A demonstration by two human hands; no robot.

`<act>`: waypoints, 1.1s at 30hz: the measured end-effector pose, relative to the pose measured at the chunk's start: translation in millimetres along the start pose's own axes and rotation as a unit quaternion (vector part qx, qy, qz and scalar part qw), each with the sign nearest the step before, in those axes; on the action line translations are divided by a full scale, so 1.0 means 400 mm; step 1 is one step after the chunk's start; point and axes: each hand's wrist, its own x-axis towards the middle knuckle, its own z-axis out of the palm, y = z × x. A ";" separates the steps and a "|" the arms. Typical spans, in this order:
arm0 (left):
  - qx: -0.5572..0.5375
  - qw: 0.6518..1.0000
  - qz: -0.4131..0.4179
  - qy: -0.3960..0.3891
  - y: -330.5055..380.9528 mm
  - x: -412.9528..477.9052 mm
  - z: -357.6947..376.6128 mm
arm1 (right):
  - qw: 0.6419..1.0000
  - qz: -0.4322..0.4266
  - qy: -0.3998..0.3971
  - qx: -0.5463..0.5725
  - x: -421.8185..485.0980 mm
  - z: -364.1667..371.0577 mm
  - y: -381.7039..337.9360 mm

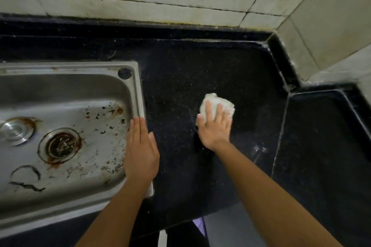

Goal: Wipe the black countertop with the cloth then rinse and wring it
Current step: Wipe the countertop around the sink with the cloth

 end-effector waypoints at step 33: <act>0.131 0.989 0.056 -0.030 0.002 -0.121 0.020 | 0.994 0.095 0.052 0.025 -0.228 0.061 0.301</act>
